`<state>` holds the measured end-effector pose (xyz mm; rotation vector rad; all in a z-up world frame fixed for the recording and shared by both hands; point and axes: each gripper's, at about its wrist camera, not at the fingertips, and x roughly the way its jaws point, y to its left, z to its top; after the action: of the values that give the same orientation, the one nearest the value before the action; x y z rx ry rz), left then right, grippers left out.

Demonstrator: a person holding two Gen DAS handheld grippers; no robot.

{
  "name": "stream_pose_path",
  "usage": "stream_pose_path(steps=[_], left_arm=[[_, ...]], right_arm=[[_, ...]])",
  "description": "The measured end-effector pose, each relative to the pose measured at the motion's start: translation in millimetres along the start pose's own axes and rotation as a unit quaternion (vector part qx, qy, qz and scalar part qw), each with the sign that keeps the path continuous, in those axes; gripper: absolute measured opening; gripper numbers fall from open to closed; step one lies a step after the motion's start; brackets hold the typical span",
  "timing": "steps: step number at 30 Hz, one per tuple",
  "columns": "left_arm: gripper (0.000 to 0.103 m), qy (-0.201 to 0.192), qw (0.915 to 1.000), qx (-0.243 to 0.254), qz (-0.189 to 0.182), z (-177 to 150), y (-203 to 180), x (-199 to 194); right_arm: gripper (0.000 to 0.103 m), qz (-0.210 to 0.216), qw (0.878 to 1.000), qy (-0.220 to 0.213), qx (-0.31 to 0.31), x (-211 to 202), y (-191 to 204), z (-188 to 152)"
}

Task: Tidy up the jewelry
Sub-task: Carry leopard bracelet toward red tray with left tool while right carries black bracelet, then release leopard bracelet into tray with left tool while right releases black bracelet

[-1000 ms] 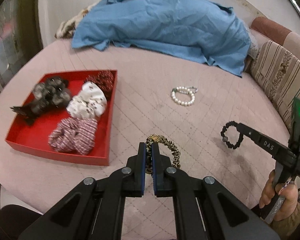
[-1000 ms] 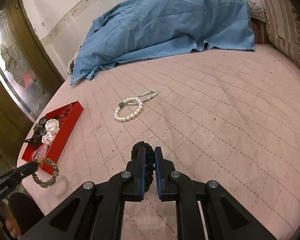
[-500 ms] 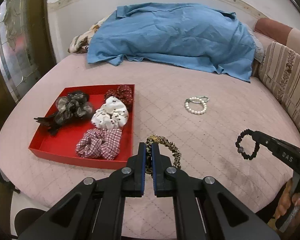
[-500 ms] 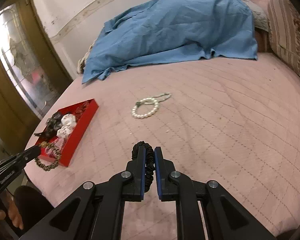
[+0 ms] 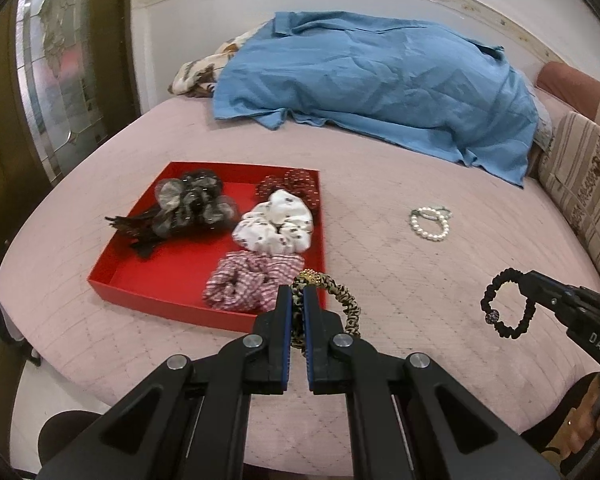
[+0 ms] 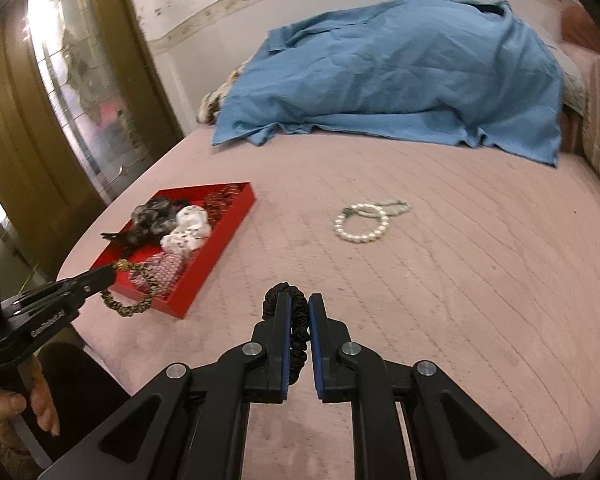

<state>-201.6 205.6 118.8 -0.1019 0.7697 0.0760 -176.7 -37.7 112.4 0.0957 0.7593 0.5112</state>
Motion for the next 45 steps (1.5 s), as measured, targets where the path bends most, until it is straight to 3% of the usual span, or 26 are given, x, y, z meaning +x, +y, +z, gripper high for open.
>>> stream_pose_path(steps=[12,32,45], left_arm=[[0.005,-0.003,0.9993,-0.032,0.02,2.2,43.2,3.3],[0.006,-0.03,0.9977,-0.045,0.042,40.4,85.9,33.5],[0.006,-0.014,0.9948,-0.097,0.026,41.0,121.8,57.2]], right_arm=[[0.01,0.016,0.999,0.014,-0.048,15.5,48.1,16.1],[0.01,0.037,0.994,0.027,-0.103,48.6,112.3,39.2],[0.01,0.049,0.991,0.033,-0.119,76.0,135.9,59.6]])
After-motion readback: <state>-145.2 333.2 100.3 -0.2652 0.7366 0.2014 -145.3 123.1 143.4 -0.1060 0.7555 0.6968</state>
